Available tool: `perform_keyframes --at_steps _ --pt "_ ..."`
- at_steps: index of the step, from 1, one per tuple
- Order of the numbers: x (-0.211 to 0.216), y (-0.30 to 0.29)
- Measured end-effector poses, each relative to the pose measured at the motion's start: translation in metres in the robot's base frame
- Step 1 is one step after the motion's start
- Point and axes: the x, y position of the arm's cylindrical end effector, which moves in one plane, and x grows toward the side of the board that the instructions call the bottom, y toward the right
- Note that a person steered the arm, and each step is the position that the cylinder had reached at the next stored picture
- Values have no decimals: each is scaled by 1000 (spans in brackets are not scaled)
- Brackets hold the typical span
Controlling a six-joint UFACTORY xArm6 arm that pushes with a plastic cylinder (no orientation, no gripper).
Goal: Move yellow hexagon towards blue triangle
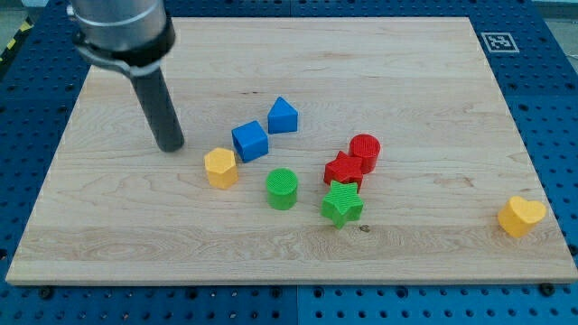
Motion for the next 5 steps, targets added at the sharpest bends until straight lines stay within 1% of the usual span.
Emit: perform_keyframes --at_steps 1,2,4,5 --pt "22 18" --pt "22 30" --pt "45 50" --pt "44 64"
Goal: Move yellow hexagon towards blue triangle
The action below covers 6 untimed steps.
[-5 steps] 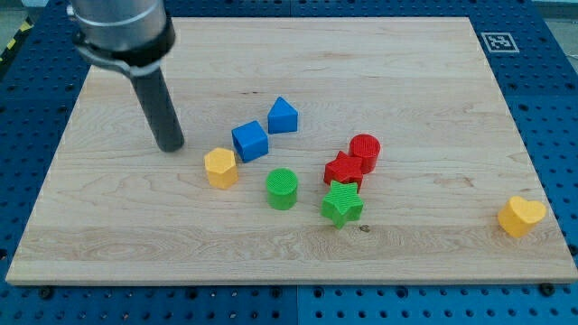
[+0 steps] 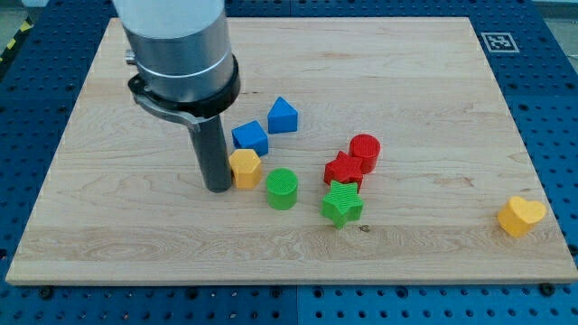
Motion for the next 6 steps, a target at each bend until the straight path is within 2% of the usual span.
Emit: perform_keyframes --at_steps 4,6 --pt "-15 67" --pt "-66 114"
